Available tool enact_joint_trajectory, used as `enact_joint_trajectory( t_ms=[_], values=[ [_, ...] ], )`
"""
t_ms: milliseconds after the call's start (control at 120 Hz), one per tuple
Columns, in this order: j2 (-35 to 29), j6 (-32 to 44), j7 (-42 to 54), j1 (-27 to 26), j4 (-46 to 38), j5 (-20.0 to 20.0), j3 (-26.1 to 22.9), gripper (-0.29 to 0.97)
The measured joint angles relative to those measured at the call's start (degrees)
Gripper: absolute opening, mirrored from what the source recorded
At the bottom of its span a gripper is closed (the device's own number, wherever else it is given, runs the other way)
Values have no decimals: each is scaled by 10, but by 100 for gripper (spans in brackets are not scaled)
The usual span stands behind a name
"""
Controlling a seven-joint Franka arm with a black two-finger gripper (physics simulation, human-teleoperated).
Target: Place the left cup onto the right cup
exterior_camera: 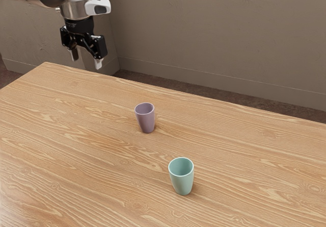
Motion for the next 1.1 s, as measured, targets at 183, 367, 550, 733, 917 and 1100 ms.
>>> enact_joint_trajectory(
  t_ms=[183, 367, 550, 733, 917, 1100],
  values=[
    [5, 7, 2, -5, 0, 1, 0, 68],
    [36, 38, 5, -6, 5, 3, 0, 68],
    [83, 61, 7, -5, 32, 0, 0, 68],
    [110, 81, 4, -5, 41, -1, 1, 68],
    [164, 96, 1, -5, 74, -2, 4, 68],
    [202, 121, 1, -4, 84, -2, 8, 68]
  ],
)
